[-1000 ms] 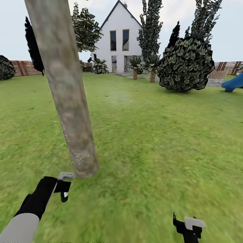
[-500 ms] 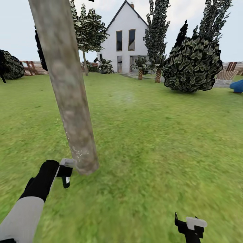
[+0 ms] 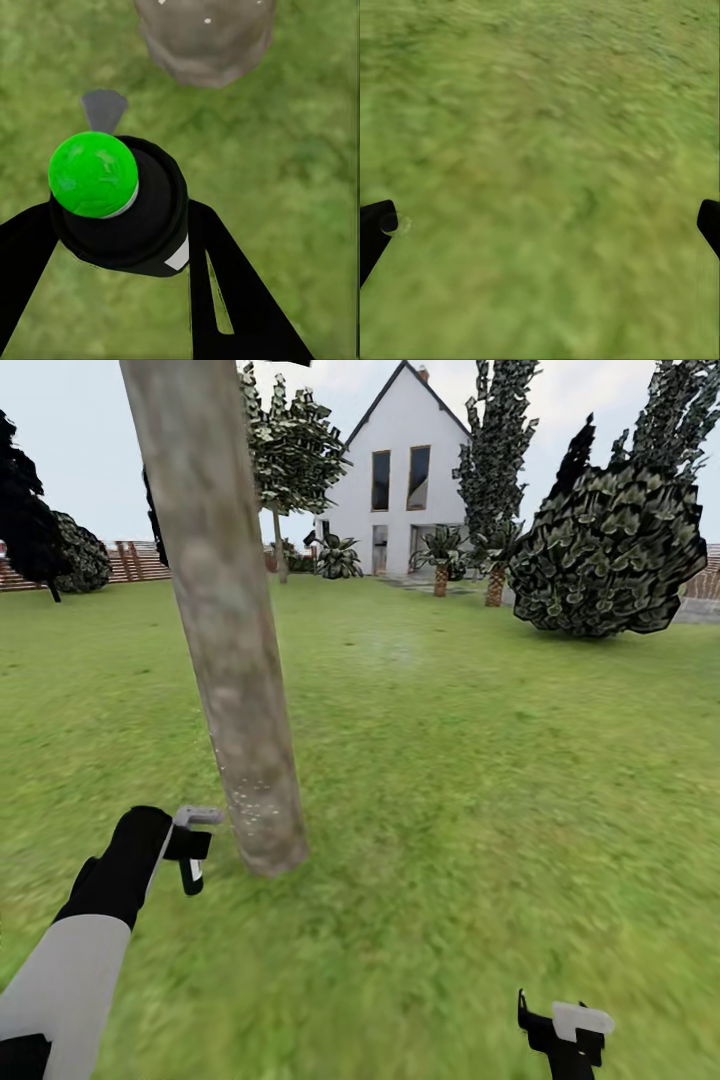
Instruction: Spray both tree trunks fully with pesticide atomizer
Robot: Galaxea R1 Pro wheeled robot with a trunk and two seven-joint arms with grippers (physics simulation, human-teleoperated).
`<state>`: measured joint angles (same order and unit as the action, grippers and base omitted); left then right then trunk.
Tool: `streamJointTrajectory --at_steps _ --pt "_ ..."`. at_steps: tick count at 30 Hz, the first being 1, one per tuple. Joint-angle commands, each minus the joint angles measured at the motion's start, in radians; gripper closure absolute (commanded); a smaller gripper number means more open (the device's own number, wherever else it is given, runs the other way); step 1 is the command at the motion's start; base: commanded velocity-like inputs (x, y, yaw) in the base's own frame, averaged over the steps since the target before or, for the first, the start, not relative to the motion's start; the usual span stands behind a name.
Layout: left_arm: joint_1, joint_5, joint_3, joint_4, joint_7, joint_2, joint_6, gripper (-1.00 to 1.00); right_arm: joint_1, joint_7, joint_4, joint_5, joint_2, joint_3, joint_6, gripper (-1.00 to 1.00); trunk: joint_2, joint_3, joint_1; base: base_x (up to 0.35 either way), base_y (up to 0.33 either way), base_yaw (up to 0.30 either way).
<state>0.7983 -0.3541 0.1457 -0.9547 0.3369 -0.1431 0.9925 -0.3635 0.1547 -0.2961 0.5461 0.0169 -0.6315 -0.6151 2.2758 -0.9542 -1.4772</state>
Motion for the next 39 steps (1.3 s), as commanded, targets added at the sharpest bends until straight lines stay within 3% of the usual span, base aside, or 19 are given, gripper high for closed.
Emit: streamJointTrajectory --at_steps 1,12,28,33,39 --pt "0.000 0.001 -0.001 -0.011 0.001 0.001 0.001 1.00 0.000 0.000 0.000 0.000 0.000 0.000 0.000 -1.00 0.000 0.000 0.000 0.080 -0.251 0.046" --pt "0.002 0.003 0.000 -0.069 0.004 -0.002 0.012 1.00 0.000 0.000 0.000 0.000 0.000 0.001 0.000 -1.00 0.000 0.000 0.000 -0.050 -0.275 0.202" --pt "0.009 0.003 0.000 -0.096 0.006 -0.003 0.013 1.00 0.000 0.000 0.000 0.000 0.000 0.001 0.000 -1.00 0.000 0.000 0.000 0.178 -0.112 0.047" --pt "0.062 -0.002 -0.001 -0.124 0.105 -0.006 0.016 1.00 0.000 0.000 0.000 0.000 0.000 0.001 0.000 -1.00 0.000 0.000 0.000 0.000 0.000 0.263" --pt "0.066 -0.005 -0.002 -0.124 0.109 -0.005 0.016 1.00 0.000 0.000 0.000 0.000 0.000 0.001 0.000 -1.00 0.000 0.000 0.000 0.000 -0.002 0.171"
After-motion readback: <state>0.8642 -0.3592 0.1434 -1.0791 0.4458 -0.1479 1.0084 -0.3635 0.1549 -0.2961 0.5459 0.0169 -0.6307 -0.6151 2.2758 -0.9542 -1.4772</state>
